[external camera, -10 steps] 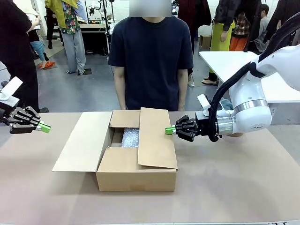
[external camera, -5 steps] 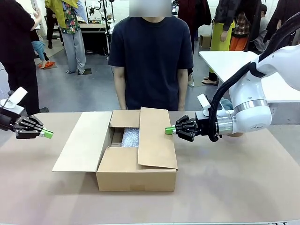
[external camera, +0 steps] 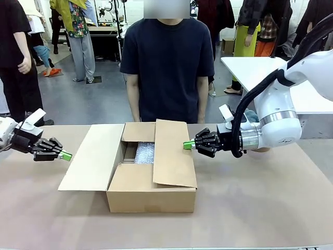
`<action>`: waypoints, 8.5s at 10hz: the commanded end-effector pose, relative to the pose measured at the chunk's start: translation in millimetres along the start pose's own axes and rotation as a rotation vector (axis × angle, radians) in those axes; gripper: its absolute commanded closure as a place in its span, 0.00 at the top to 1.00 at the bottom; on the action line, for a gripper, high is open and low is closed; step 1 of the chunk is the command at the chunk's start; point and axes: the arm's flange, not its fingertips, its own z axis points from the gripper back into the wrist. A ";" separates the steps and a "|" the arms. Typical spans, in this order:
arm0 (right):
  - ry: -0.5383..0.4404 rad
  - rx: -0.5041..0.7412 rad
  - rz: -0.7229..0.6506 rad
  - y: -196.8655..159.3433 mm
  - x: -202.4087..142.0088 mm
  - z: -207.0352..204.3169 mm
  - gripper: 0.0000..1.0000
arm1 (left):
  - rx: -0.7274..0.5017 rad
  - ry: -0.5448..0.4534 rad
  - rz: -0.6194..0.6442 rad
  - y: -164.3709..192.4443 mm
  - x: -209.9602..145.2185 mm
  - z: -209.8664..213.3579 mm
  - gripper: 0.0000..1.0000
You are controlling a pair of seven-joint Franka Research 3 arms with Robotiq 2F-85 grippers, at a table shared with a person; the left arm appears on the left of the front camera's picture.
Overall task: Wrap the clocks to prevent damage.
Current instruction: Push the left (or right) flap of the Package Box to close it, then after the human seals the box with tape, release both hands from the side flaps of the Package Box.
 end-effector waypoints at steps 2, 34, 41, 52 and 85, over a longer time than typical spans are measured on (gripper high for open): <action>0.001 -0.011 -0.012 1.3 -3.6 -1.1 0.01 | -0.135 -0.210 -0.040 15.1 -7.7 -16.9 0.00; 0.001 -0.011 -0.012 1.3 -3.6 -1.1 0.01 | -0.148 -0.331 -0.325 -10.1 50.8 -176.4 0.00; 0.001 -0.011 -0.012 1.3 -3.6 -1.1 0.01 | -0.233 -0.391 -0.304 -2.1 64.5 -171.7 0.00; 0.001 -0.011 -0.012 1.3 -3.6 -1.1 0.01 | -0.233 -0.391 -0.304 -2.1 64.5 -171.7 0.00; 0.001 -0.011 -0.012 1.3 -3.6 -1.1 0.01 | -0.233 -0.391 -0.304 -2.1 64.5 -171.7 0.00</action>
